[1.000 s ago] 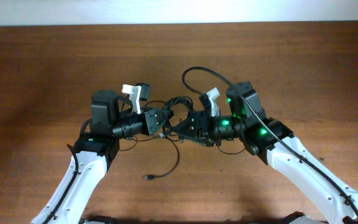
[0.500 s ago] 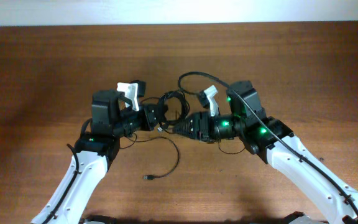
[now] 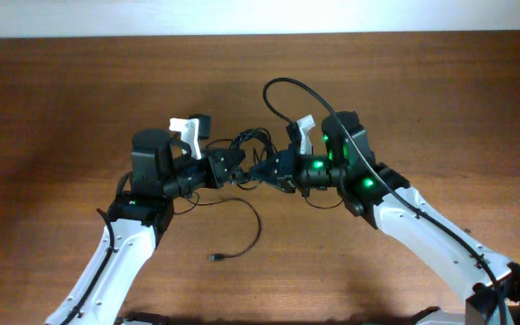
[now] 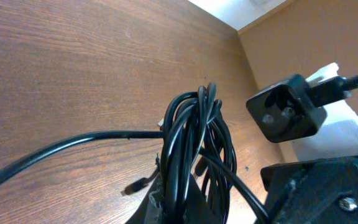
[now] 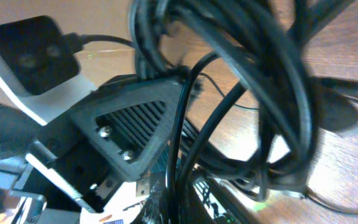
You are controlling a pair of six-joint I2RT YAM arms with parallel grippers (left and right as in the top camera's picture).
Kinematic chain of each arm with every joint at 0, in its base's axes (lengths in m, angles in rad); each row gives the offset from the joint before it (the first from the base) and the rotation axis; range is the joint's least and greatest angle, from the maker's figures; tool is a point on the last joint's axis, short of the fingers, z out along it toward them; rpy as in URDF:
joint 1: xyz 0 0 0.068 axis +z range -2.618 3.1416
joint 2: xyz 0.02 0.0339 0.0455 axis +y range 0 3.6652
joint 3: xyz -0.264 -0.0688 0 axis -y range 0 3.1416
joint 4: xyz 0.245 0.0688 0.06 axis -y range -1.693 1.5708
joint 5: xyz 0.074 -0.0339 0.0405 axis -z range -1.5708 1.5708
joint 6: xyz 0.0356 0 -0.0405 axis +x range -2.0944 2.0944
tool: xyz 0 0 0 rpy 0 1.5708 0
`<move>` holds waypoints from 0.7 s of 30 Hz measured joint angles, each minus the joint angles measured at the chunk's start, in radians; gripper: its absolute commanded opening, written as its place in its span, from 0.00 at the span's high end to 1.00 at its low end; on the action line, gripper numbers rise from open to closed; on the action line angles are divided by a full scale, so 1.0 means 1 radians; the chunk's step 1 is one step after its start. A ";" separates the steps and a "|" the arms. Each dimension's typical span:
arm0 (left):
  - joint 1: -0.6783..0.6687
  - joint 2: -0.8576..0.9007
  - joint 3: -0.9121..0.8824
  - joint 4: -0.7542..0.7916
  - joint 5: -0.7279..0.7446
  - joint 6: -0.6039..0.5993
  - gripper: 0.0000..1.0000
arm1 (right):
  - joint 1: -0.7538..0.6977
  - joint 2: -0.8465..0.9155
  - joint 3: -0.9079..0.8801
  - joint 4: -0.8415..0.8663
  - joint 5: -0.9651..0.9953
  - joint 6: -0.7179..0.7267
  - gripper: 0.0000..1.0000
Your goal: Untangle cables
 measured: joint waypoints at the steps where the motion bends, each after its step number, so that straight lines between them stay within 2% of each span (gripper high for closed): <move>1: 0.000 0.000 0.000 -0.001 -0.001 0.000 1.00 | 0.001 0.005 -0.004 0.090 -0.032 -0.055 0.96; 2: 0.000 0.000 0.001 -0.006 -0.006 -0.005 1.00 | 0.002 0.009 -0.006 0.133 -0.049 -0.102 0.96; 3: -0.004 -0.005 0.005 -0.048 -0.040 -0.042 1.00 | 0.004 0.015 -0.006 0.172 -0.076 -0.213 0.96; 8: -0.022 -0.018 0.010 -0.120 -0.200 -0.274 1.00 | 0.004 0.037 -0.006 0.160 -0.168 -0.545 0.96; 10: -0.025 -0.020 0.010 -0.130 -0.298 -0.405 1.00 | -0.009 0.037 0.001 0.008 -0.137 -0.586 0.96; 12: -0.008 -0.018 0.009 -0.137 -0.348 -0.437 1.00 | -0.015 0.034 0.016 -0.264 -0.025 -0.608 0.96; 14: 0.039 -0.009 0.008 -0.140 -0.427 -0.453 1.00 | -0.016 0.031 0.017 -0.389 0.074 -0.623 0.96; 15: 0.051 -0.009 0.008 -0.142 -0.483 -0.464 1.00 | -0.016 0.029 0.016 -0.410 0.101 -0.622 0.91; 16: 0.056 -0.009 0.008 -0.148 -0.521 -0.482 1.00 | -0.016 0.028 0.016 -0.453 0.150 -0.602 0.68; 17: 0.058 -0.009 0.008 -0.156 -0.555 -0.526 1.00 | -0.017 0.028 0.015 -0.473 0.189 -0.585 0.59; 18: 0.058 -0.009 0.008 -0.154 -0.562 -0.598 1.00 | -0.018 0.028 0.014 -0.476 0.220 -0.567 0.41; 21: 0.058 -0.009 0.004 -0.087 -0.491 -0.624 1.00 | -0.018 0.028 0.014 -0.477 0.248 -0.558 0.38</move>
